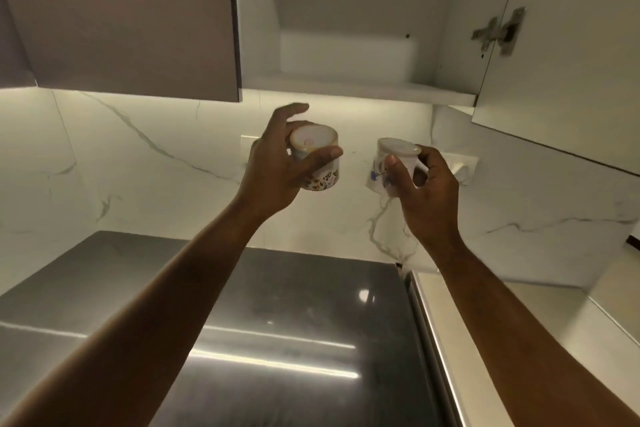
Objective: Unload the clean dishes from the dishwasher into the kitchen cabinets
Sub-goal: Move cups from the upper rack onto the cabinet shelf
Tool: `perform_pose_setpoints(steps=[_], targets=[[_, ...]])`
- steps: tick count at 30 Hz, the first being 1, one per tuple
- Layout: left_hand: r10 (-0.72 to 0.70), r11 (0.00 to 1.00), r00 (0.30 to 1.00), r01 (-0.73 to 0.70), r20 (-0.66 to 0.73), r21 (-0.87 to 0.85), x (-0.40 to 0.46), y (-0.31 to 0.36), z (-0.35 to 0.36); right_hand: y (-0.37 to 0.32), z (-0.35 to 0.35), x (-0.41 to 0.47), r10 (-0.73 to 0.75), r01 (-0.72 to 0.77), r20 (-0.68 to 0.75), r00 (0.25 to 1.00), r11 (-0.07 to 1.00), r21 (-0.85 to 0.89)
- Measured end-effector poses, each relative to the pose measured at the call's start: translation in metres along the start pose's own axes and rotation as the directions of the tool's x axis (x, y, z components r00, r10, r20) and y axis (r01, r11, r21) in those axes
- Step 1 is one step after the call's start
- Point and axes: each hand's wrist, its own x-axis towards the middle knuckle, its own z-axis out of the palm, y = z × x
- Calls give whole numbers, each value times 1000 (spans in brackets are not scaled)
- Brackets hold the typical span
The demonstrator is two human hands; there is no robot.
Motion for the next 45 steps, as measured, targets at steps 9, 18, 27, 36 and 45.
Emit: perform_pose_setpoints(steps=[9, 18, 27, 36, 45], targets=[[127, 992, 992, -127, -20, -9, 88, 4, -9, -5, 23, 91, -105, 100, -66, 992, 993, -68], [204, 979, 976, -203, -69, 27, 159, -12, -9, 7, 37, 163, -141, 125, -56, 988, 966, -228], [210, 971, 976, -201, -52, 132, 201, -39, 19, 37, 39, 195, -45, 35, -15, 999, 905, -424], [165, 954, 986, -158, -7, 254, 228, -47, 31, 25, 33, 229, 146, -49, 119, 982, 809, -585], [185, 807, 971, -238, 152, 540, 273, -64, 23, 35, 40, 278, 172, 83, 249, 953, 643, -761]])
